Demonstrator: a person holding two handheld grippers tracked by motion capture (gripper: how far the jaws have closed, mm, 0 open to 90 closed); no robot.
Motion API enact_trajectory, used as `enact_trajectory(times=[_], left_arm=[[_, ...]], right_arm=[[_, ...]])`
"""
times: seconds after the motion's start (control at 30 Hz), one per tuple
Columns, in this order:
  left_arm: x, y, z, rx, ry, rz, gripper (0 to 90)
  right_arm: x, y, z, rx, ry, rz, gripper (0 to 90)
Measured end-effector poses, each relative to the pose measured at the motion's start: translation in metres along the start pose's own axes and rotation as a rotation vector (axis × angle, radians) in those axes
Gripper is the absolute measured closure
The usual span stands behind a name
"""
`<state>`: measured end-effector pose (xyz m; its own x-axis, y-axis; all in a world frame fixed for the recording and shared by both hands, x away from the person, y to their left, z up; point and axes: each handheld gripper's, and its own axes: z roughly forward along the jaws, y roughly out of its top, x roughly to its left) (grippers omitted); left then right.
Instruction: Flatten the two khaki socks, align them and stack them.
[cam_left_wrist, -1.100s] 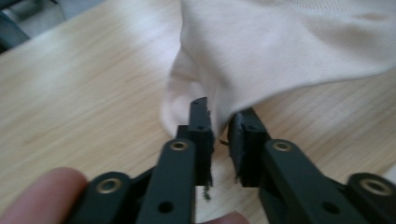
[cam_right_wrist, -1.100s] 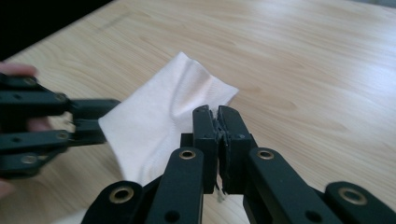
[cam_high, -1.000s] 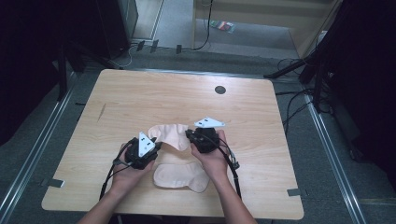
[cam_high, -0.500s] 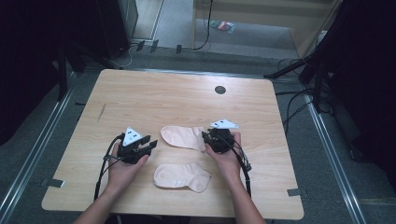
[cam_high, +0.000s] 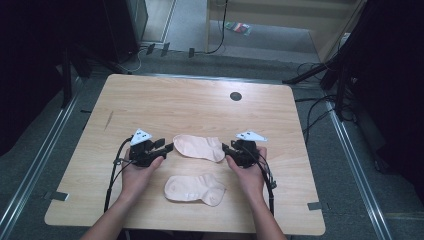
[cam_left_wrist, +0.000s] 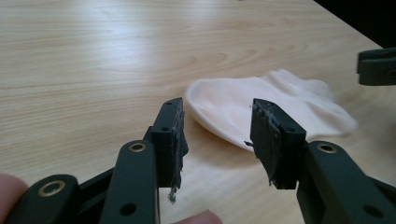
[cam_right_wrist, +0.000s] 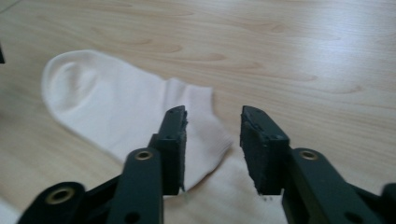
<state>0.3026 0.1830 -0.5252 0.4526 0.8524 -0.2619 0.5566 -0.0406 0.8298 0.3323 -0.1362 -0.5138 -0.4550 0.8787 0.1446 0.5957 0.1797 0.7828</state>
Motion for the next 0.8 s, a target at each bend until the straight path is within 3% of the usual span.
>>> enact_trajectory(times=[0.07, 0.23, 0.27, 0.37, 0.5, 0.6, 0.7, 0.8], left_arm=[[-0.007, -0.004, -0.014, 0.007, -0.033, 0.027, 59.6], [-0.016, -0.028, -0.043, 0.021, -0.104, 0.011, 86.1], [-0.019, -0.033, -0.048, 0.028, -0.113, 0.009, 89.9], [-0.03, -0.044, -0.059, 0.07, -0.115, 0.002, 90.0], [-0.049, -0.058, -0.058, 0.159, -0.075, 0.073, 90.0], [-0.053, -0.065, -0.051, 0.219, -0.048, 0.099, 90.0], [-0.056, -0.068, -0.046, 0.253, -0.017, 0.136, 90.0], [-0.057, -0.069, -0.046, 0.255, 0.007, 0.174, 90.0]], right_arm=[[0.007, -0.006, -0.01, 0.003, 0.013, -0.019, 71.7], [0.015, -0.033, -0.037, 0.015, 0.066, -0.021, 89.8], [0.016, -0.042, -0.044, 0.017, 0.081, -0.009, 90.0], [0.022, -0.059, -0.06, 0.021, 0.106, 0.019, 90.0], [0.041, -0.082, -0.07, 0.047, 0.12, 0.02, 90.0], [0.053, -0.094, -0.065, 0.104, 0.133, 0.004, 90.0], [0.06, -0.099, -0.06, 0.128, 0.131, -0.031, 90.0], [0.059, -0.098, -0.06, 0.131, 0.115, -0.05, 90.0]])
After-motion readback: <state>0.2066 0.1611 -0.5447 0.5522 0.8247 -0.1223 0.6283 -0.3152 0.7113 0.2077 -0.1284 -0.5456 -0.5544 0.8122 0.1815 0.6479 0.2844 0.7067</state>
